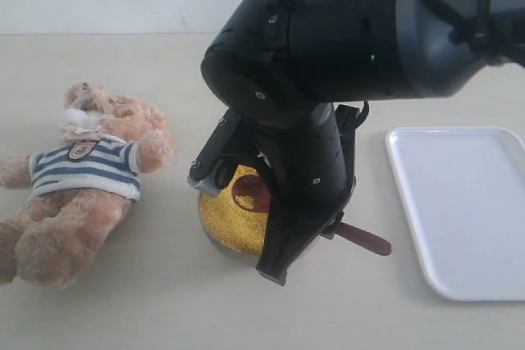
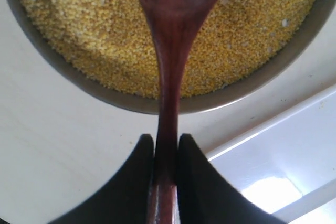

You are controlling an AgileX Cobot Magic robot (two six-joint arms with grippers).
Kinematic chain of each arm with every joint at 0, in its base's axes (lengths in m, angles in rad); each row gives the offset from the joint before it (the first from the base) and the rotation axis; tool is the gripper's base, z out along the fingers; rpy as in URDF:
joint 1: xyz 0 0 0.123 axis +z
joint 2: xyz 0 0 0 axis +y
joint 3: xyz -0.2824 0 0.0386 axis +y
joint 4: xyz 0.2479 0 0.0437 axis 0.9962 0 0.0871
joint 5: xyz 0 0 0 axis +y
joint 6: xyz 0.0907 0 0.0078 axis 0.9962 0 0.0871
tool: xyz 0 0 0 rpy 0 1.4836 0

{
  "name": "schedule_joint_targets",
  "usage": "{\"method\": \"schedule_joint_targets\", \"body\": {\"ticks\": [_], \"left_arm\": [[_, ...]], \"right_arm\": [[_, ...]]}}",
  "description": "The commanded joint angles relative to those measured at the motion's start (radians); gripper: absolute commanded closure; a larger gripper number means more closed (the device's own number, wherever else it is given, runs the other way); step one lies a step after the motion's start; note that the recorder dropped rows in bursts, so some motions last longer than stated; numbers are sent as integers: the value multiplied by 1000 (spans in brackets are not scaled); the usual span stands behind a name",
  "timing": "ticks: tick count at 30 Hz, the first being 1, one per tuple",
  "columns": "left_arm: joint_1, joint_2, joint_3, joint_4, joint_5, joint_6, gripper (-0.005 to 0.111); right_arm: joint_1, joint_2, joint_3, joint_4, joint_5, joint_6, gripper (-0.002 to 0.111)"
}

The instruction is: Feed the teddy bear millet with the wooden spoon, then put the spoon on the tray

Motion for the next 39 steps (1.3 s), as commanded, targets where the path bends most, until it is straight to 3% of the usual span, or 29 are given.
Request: {"method": "schedule_joint_targets", "body": {"ticks": [1,18,39], "left_arm": [[-4,-3,-4,1,0,-2,103],[-4,-3,-4,1,0,-2,103],[-4,-3,-4,1,0,-2,103]], "right_arm": [[-6,-4,-5,5,4,11,109],[58,-4,-5,-104,4,87,109],[79,-4,87,-103,4,121,109]]}}
